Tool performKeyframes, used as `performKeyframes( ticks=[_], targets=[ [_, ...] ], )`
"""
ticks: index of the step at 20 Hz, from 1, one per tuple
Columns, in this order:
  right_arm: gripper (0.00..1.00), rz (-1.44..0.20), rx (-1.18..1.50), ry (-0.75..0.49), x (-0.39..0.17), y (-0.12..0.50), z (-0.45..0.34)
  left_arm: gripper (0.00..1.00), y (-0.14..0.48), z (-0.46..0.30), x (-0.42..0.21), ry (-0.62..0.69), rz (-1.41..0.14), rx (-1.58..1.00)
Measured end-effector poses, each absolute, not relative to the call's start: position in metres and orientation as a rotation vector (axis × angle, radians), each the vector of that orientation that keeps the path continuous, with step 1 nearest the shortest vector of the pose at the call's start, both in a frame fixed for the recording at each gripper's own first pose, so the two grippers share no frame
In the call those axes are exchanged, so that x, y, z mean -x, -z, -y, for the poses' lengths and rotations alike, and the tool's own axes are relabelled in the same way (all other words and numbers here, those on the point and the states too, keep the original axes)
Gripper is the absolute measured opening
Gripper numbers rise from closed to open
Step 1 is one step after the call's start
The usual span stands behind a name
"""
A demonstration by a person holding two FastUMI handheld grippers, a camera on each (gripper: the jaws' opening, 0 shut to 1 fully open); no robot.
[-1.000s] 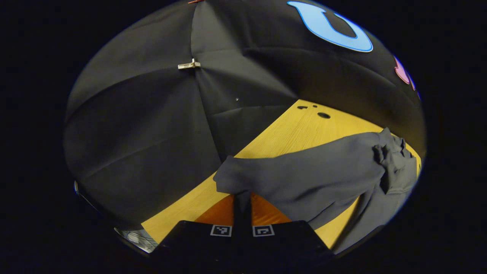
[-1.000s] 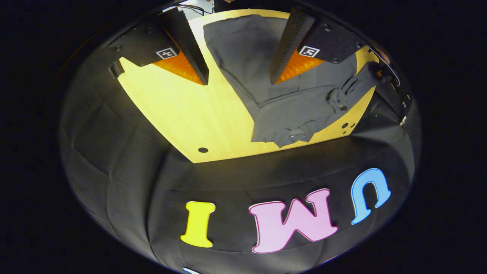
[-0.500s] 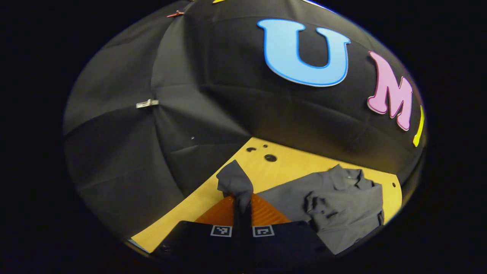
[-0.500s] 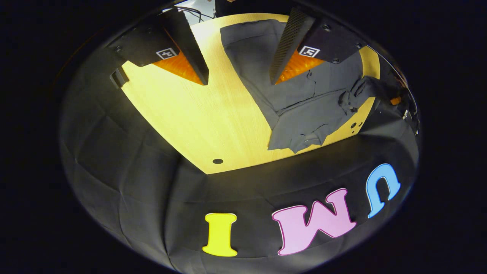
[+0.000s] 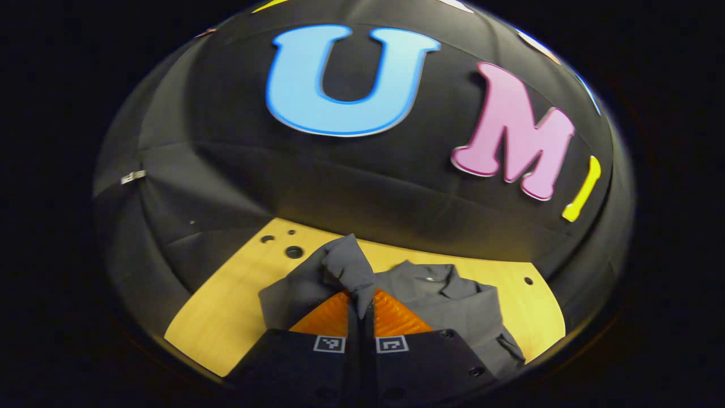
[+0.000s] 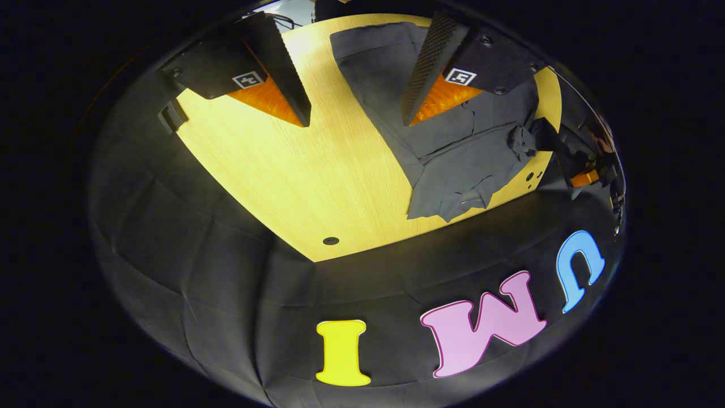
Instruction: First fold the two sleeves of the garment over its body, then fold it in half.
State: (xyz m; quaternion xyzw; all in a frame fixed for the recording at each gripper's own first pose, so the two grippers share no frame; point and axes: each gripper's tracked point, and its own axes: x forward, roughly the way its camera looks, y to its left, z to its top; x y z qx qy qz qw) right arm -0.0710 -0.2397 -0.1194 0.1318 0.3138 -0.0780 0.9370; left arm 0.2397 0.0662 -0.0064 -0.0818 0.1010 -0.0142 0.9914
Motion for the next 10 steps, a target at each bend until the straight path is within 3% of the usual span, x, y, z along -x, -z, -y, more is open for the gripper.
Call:
performKeyframes(
  ticks=[10],
  targets=[
    [0.99,-0.732,-0.330,0.148,0.089,0.158,0.239,0.05,0.052,0.133,-0.278,0.349,-0.326,0.074]
  ],
)
